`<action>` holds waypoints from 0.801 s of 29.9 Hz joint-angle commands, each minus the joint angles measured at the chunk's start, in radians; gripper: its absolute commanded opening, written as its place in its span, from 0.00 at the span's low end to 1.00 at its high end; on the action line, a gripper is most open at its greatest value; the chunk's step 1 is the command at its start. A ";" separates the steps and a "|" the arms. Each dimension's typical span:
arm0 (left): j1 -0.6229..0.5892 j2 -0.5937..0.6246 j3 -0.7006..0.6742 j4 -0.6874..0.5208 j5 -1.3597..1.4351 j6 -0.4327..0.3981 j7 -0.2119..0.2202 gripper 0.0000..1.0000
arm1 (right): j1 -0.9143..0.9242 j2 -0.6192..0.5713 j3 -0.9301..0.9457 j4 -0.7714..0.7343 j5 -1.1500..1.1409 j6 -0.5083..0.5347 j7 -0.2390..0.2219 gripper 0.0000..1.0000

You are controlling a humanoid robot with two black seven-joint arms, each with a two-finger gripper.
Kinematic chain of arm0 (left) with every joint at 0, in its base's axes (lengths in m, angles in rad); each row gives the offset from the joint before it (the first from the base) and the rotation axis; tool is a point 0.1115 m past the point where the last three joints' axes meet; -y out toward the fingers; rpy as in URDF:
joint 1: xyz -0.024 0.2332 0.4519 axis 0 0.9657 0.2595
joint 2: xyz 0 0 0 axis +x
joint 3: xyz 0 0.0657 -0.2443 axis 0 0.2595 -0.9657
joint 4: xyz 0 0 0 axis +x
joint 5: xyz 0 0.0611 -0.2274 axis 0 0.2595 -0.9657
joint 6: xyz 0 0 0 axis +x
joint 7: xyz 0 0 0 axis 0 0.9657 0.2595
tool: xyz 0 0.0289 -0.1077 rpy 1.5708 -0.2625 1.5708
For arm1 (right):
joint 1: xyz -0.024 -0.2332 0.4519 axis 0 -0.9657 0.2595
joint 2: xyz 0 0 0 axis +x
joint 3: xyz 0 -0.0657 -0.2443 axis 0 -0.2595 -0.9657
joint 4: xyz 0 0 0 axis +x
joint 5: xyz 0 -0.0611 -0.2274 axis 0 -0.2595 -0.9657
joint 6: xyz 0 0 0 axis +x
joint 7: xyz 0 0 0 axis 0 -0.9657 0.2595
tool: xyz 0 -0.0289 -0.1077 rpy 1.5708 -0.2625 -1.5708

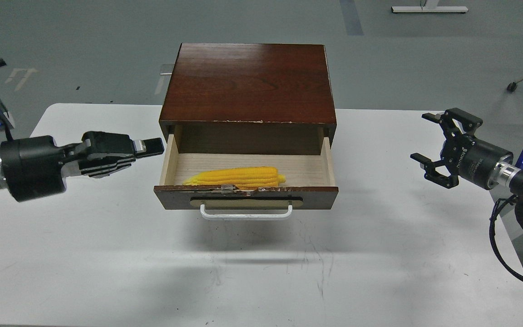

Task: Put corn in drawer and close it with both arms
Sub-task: 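Swing the left gripper toward the drawer front near the handle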

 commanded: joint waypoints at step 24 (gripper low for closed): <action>0.031 -0.258 0.008 0.000 0.390 -0.005 0.000 0.00 | -0.055 0.052 -0.006 -0.098 -0.073 0.000 0.017 0.97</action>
